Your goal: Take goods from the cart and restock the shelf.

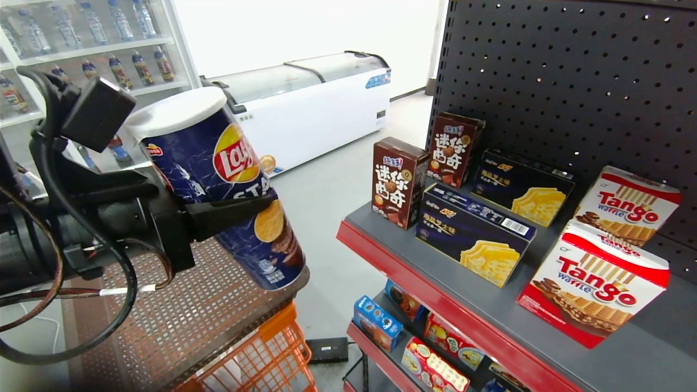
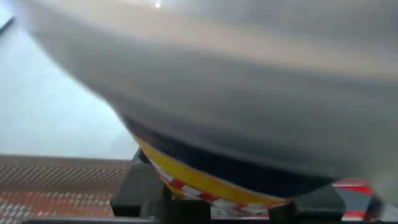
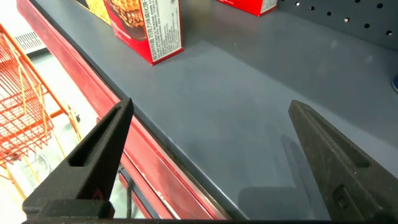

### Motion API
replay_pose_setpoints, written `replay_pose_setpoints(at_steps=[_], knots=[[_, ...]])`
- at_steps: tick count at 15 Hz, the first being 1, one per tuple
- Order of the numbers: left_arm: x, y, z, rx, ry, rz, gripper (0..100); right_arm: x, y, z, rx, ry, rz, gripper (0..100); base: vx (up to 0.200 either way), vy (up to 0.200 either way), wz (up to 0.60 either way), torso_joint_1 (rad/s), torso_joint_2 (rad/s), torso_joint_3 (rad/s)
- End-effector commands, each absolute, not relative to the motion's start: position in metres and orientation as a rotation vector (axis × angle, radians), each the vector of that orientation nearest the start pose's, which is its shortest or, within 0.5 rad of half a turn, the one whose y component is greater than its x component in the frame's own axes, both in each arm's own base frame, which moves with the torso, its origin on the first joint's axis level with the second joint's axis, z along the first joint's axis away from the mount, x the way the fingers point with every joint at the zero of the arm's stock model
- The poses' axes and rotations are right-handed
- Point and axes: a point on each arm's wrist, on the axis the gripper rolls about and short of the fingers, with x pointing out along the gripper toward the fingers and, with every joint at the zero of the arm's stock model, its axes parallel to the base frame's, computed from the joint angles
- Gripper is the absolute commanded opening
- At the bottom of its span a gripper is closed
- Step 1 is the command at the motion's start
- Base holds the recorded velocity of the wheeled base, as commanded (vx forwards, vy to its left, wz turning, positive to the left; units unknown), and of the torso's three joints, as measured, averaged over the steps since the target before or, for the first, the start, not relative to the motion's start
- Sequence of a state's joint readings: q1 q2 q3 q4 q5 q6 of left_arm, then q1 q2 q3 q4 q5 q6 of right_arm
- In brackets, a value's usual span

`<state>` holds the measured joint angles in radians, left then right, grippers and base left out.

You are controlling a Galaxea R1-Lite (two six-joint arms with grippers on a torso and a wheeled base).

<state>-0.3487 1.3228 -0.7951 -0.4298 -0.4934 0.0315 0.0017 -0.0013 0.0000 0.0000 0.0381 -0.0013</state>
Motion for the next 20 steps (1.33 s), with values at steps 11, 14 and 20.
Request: replay_pose_setpoints(at_steps=[11,14,20], knots=[[0.137,-0.085,0.238,0.010,0.144,-1.147,0,-0.023,0.001,0.075,-0.003,0.000,0.043,100,0.000,0.000,0.00,0.000,0.00,0.000],[0.136,-0.085,0.241,0.007,0.144,-1.186,0,-0.023,0.001,0.075,-0.003,0.000,0.043,100,0.000,0.000,0.00,0.000,0.00,0.000],[0.139,-0.085,0.237,0.023,0.156,-1.167,0,-0.023,0.001,0.075,-0.003,0.000,0.043,100,0.000,0.000,0.00,0.000,0.00,0.000]])
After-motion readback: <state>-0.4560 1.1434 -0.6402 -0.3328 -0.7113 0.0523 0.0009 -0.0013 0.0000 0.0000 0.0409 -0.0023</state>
